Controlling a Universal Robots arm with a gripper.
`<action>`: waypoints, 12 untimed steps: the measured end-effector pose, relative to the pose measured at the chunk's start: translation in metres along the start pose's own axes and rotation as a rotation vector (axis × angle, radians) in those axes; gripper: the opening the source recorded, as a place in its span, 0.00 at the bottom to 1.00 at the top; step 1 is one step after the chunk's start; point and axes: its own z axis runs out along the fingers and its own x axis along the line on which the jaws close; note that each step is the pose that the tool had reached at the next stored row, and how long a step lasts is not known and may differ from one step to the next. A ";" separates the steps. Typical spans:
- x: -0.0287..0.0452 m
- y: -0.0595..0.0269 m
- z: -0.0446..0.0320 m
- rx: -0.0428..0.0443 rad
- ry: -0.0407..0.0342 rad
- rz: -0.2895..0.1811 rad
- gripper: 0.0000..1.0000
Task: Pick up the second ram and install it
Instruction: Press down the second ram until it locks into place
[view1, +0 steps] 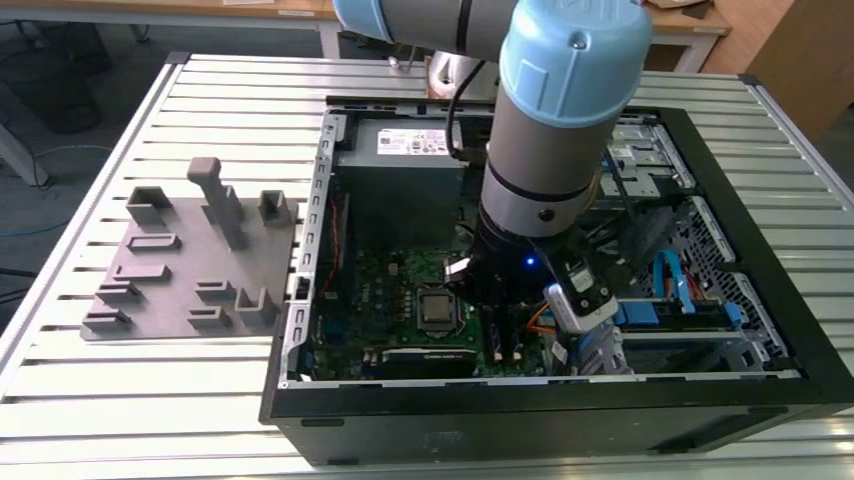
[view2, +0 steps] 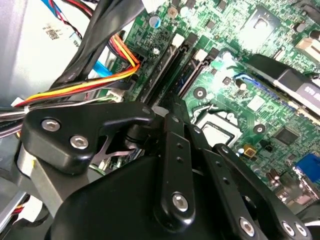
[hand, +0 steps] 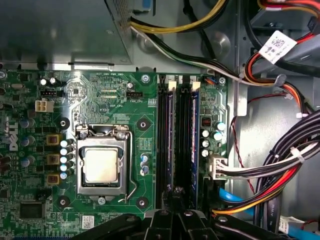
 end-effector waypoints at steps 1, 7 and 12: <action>-0.0001 -0.0002 -0.0037 0.0017 0.0001 0.000 0.11; -0.0007 -0.0007 -0.0257 0.0031 -0.0011 0.000 0.11; -0.0013 -0.0010 -0.0433 0.0032 -0.0012 0.000 0.11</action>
